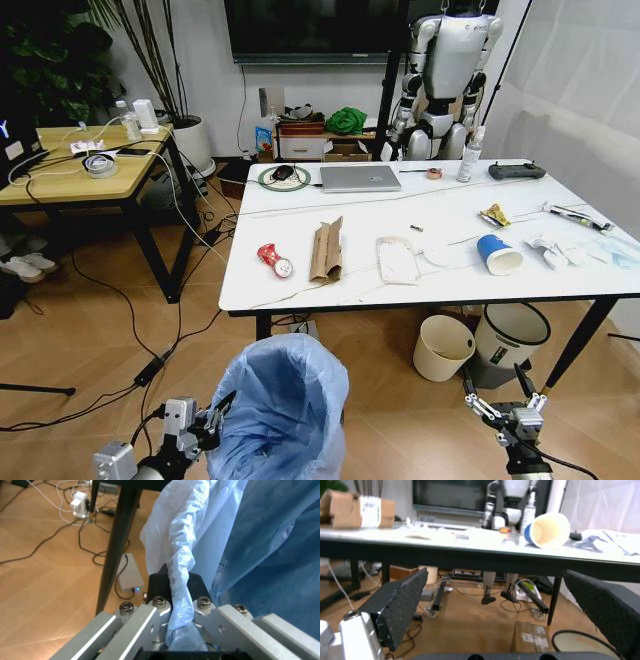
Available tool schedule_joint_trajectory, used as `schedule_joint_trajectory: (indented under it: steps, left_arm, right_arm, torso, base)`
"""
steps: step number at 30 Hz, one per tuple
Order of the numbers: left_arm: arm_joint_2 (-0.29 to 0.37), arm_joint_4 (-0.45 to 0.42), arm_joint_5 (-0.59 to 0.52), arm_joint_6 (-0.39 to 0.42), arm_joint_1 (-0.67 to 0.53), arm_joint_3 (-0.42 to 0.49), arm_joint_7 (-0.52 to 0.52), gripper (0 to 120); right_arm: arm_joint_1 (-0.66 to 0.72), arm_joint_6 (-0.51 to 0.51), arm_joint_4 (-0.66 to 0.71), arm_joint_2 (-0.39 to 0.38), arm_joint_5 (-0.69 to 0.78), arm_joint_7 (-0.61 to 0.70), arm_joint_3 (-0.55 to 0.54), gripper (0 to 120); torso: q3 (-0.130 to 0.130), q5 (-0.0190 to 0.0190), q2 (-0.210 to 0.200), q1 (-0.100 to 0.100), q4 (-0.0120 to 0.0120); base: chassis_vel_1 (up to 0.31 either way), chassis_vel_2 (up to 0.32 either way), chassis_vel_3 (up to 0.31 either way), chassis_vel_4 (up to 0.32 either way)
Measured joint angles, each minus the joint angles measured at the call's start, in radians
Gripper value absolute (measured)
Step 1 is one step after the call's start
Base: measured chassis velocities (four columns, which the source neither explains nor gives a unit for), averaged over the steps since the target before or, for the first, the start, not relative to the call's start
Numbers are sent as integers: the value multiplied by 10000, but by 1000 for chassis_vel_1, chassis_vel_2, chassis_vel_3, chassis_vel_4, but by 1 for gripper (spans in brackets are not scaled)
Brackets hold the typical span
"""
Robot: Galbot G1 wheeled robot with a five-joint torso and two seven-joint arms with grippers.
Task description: Pick up the trash bin and place the trash from the table into it.
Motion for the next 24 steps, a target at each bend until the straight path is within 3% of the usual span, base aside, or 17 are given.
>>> schedule_joint_trajectory:
  steps: [3, 8, 13, 14, 16, 19, 21, 24]
  left_arm:
    - [0, -62, -10, -81, 52, -265, 22, 0]
    - [-38, -55, -19, -63, 281, -885, 133, 0]
    - [-200, 75, -182, 390, 439, -1442, 160, 0]
    - [-200, 75, -182, 390, 439, -1442, 160, 0]
    - [-164, 76, -311, 609, 398, -1511, 71, 0]
    - [-485, -105, -338, 932, 678, -1870, 1, 0]
    - [-597, -181, -346, 958, 772, -1951, 9, 0]
    - [-1116, -463, -290, 977, 1175, -2158, 219, 0]
  right_arm:
    - [-392, -862, 982, -259, 1035, 638, -187, 100]
    - [-368, -1803, 2403, -1334, 2398, 1645, -328, 100]
    - [186, -2923, 3771, -3450, 3685, 2191, -1332, 100]
    - [186, -2923, 3771, -3450, 3685, 2191, -1332, 100]
    - [575, -3700, 4095, -4222, 3724, 2909, -1694, 100]
    - [1586, -5702, 4487, -5337, 4717, 4165, -2476, 100]
    - [1880, -6086, 4492, -5484, 4956, 4277, -2684, 100]
    - [3301, -7257, 4166, -5882, 6260, 4721, -3856, 100]
  torso:
    - [-10, -5, -14, -5, -7]
    - [-24, -5, -41, -16, -3]
    - [-39, -1, -70, -30, 3]
    - [-39, -1, -70, -30, 3]
    - [-44, -4, -78, -33, -2]
    - [-49, -2, -91, -38, 2]
    - [-51, -3, -93, -39, -1]
    - [-57, 2, -104, -45, 2]
  base:
    - [0, 0, 0, 0]
    - [0, 0, 0, 0]
    - [0, 0, 0, 0]
    - [0, 0, 0, 0]
    - [0, 0, 0, 0]
    - [0, 0, 0, 0]
    - [0, 0, 0, 0]
    - [0, 0, 0, 0]
